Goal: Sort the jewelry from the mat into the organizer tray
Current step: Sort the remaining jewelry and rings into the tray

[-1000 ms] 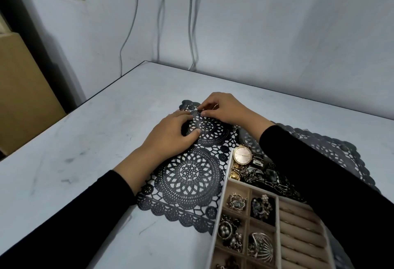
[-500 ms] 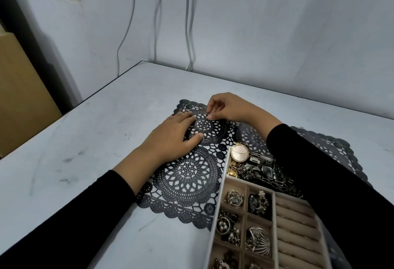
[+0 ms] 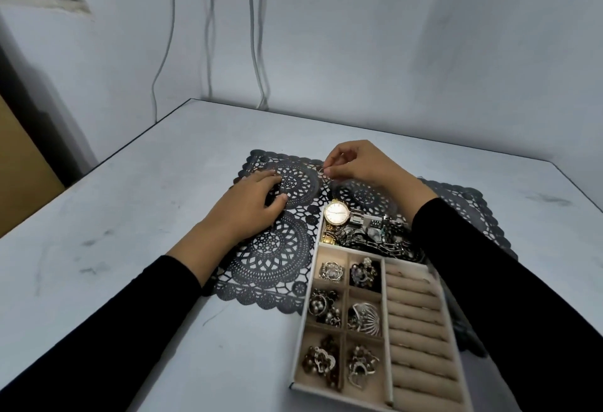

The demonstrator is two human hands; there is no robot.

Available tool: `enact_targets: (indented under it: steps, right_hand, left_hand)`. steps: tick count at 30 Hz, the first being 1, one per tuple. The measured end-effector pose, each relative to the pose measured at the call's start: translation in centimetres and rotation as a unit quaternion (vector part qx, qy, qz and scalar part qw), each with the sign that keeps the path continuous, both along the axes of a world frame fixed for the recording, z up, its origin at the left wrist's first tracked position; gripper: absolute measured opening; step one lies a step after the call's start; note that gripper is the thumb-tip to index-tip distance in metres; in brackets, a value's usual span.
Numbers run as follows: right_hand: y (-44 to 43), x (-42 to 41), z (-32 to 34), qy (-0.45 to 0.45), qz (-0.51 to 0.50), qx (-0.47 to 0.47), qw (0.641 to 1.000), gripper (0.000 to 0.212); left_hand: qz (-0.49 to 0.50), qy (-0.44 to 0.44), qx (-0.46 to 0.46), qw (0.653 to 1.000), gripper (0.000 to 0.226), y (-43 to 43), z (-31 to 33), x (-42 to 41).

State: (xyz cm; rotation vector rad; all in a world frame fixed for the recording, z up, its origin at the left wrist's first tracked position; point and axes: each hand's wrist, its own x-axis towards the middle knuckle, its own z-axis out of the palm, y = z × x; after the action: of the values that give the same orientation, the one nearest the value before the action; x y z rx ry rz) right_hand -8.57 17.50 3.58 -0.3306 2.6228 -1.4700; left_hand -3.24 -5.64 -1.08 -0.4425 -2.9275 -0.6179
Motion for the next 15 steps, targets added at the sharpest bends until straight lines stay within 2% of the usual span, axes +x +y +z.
enact_targets:
  steps: [4,8,15]
  right_hand:
    - [1.9,2.8,-0.1,0.023,-0.057,-0.043,0.997,0.012]
    - [3.5,6.1,0.1,0.016,-0.120,-0.124,0.985,0.013]
    - [4.6,11.8,0.5,0.031,-0.161,-0.195,0.967,0.017]
  left_hand:
    - [-0.007,0.005,-0.012,1.000,0.053,0.6,0.3,1.1]
    - [-0.017,-0.007,-0.002,1.000,0.054,1.2,0.5,2.5]
    - [-0.018,-0.003,0.007,1.000,0.053,1.4,0.4,5.1]
